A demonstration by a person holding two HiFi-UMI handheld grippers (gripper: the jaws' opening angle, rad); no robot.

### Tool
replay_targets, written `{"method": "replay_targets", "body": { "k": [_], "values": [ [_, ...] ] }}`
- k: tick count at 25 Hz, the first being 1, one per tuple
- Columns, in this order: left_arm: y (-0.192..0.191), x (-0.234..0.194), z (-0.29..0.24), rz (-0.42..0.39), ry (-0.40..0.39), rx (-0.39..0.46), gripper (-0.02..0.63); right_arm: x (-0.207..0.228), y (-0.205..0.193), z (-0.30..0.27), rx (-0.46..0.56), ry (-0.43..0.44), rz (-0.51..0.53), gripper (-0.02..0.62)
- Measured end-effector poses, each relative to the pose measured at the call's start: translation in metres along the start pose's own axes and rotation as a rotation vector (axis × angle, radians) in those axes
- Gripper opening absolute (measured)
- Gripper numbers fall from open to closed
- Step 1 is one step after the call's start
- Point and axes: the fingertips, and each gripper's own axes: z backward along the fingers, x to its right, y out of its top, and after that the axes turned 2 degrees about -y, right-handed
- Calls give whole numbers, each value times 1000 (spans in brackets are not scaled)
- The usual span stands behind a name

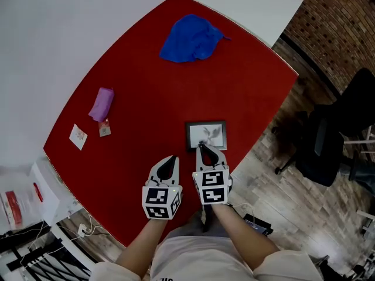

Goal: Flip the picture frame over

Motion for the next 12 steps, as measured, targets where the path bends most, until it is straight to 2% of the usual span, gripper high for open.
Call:
{"method": "replay_targets", "body": {
  "k": [4,6,12],
  "values": [
    [-8,-18,3,21,26,-10,6,-9,-5,-22,-31,-2,-24,17],
    [-11,-27,6,35,40,-14,6,-13,-8,-32,-51,0,-35,75],
    [-17,-39,8,50,49,-22,6,-18,-11,-56,-89,-30,-53,115]
  ]
}}
